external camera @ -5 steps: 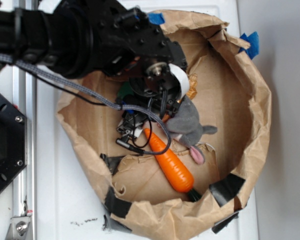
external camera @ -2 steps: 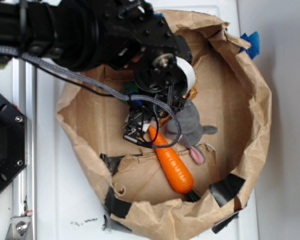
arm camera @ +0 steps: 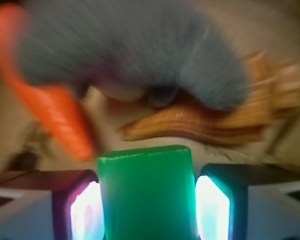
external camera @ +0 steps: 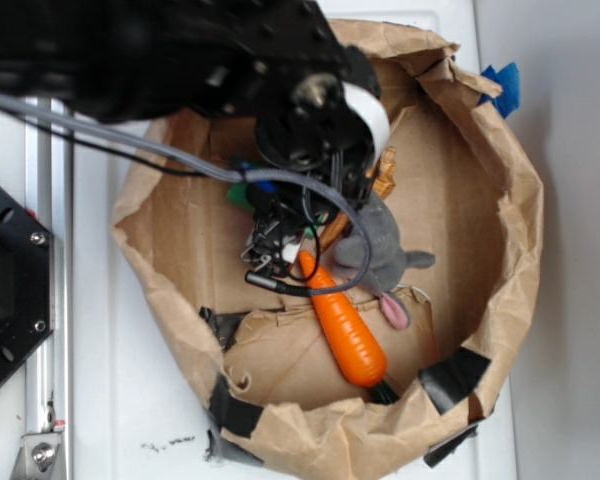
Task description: Grab the green block.
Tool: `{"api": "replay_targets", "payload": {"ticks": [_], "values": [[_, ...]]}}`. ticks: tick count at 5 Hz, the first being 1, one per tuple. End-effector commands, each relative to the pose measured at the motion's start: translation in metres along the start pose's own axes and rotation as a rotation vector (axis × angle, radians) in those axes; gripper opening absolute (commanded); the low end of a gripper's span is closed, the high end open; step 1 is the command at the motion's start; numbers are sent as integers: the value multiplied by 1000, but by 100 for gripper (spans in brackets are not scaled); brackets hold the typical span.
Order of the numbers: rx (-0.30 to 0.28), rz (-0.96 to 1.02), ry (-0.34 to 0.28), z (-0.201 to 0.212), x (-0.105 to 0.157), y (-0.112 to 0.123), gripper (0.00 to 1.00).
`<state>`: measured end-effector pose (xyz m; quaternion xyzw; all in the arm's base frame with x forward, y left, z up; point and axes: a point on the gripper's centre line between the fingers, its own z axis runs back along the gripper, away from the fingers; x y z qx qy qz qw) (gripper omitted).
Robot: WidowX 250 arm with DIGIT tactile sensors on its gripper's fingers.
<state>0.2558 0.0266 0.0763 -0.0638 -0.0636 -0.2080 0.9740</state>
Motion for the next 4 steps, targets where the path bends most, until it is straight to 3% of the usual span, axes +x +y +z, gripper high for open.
{"api": "replay_targets", "payload": {"ticks": [1,2,4], "values": [[114,377,-128,81,22,-21,0],[107,560,-75,94,30,-19,0],[53,545,-95,95,38,-15,0]]}}
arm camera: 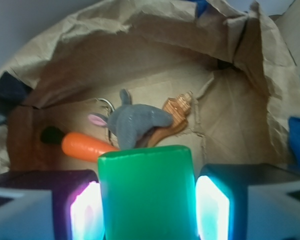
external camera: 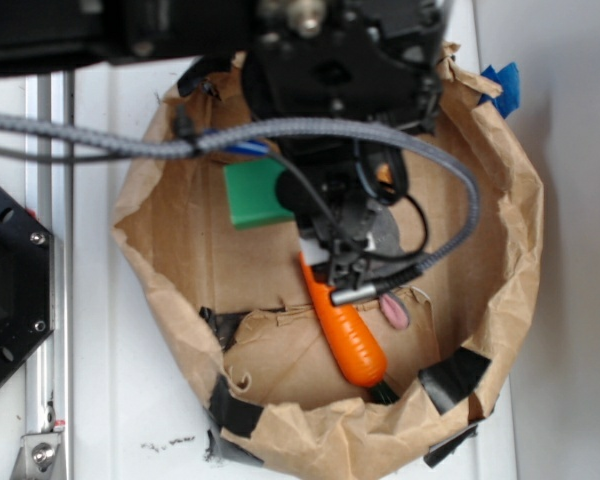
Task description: Grab the green block.
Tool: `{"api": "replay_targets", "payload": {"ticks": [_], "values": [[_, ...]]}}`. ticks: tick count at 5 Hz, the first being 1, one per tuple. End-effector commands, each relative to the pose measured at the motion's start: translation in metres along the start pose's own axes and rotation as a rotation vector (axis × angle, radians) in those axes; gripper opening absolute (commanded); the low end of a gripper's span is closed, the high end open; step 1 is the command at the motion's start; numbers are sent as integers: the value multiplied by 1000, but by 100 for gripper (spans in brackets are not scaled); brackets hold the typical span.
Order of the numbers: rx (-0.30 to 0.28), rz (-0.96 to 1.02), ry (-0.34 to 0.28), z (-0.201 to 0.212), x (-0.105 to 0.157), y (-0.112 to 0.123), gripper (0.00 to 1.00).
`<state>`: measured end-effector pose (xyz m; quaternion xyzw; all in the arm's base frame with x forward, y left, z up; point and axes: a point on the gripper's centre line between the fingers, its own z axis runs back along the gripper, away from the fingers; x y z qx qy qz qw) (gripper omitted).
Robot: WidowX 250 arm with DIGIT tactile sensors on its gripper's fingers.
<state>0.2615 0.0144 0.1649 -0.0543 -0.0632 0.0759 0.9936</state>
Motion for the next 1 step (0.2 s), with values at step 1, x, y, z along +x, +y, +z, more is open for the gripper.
{"api": "replay_targets", "payload": {"ticks": [1], "values": [[-12,-32,-64,7,11,-6,0]]}}
